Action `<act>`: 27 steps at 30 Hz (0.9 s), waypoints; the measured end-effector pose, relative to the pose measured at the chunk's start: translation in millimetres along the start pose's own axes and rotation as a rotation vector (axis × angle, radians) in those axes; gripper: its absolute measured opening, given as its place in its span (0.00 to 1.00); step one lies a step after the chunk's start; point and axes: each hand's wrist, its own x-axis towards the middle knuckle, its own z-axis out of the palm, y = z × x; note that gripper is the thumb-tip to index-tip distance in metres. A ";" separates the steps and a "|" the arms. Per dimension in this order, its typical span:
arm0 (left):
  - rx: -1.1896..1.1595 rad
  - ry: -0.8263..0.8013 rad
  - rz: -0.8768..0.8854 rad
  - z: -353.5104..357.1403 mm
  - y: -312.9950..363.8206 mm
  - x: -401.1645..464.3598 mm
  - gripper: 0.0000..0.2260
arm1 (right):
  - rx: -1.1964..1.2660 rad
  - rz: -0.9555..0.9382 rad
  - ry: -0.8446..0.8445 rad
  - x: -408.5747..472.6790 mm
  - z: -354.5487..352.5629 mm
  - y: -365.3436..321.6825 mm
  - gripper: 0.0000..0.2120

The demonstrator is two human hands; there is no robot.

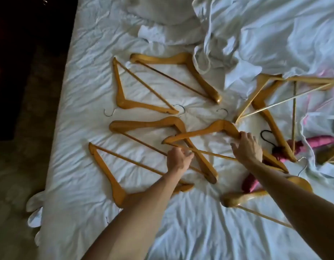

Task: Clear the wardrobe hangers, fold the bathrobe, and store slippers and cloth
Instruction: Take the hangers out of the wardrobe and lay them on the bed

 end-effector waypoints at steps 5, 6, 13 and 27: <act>-0.073 0.159 -0.124 38.5 20.1 3.0 0.09 | 0.090 0.118 0.059 12.5 3.0 10.3 0.12; -0.090 0.170 -0.146 41.2 22.8 0.9 0.12 | 0.106 0.127 0.030 10.2 1.8 12.4 0.13; -0.090 0.186 -0.198 46.8 45.9 16.9 0.22 | 0.560 0.203 -0.057 -23.4 -8.5 20.1 0.16; -0.569 0.168 -0.168 -95.0 44.7 -147.2 0.17 | 1.140 -0.194 -0.523 -150.0 -251.1 -38.9 0.14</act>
